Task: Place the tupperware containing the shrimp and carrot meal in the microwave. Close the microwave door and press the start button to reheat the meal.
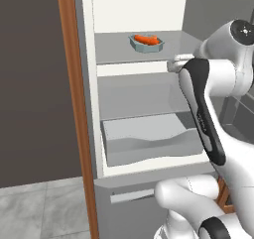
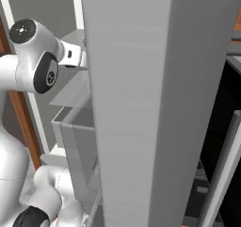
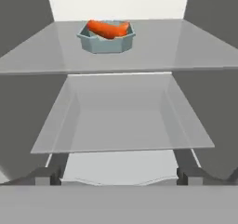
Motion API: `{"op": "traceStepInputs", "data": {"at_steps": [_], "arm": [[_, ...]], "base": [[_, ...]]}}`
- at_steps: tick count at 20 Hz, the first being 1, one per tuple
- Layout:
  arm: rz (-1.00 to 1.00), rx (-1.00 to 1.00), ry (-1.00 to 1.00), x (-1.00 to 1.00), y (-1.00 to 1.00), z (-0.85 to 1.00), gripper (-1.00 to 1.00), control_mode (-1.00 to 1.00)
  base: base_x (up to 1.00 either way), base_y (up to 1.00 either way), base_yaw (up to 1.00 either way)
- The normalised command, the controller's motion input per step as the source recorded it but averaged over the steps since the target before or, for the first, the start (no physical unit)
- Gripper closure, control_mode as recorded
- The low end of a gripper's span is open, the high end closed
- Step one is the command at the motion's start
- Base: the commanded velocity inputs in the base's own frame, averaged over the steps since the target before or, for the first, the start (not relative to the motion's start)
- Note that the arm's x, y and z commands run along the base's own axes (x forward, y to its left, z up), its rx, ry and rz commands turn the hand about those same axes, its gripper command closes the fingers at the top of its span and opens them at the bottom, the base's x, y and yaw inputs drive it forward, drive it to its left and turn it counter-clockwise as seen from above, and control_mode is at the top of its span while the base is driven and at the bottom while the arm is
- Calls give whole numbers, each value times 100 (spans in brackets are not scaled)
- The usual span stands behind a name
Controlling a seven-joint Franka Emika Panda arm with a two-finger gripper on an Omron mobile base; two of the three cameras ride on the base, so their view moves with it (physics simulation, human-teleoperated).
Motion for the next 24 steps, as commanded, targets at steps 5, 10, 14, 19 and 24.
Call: {"op": "traceStepInputs", "data": {"at_steps": [5,10,14,19,24], "arm": [[-12,13,-12,63,-27,63,-100,-100],[-8,17,-2,89,-26,19,-100,-100],[-2,7,0,99,-4,1,-100,-100],[0,1,0,89,0,0,-100,-100],[0,0,3,85,0,-15,-100,-100]], "base": [[0,0,0],[0,0,0],[0,0,0],[0,0,0],[0,0,0]]}}
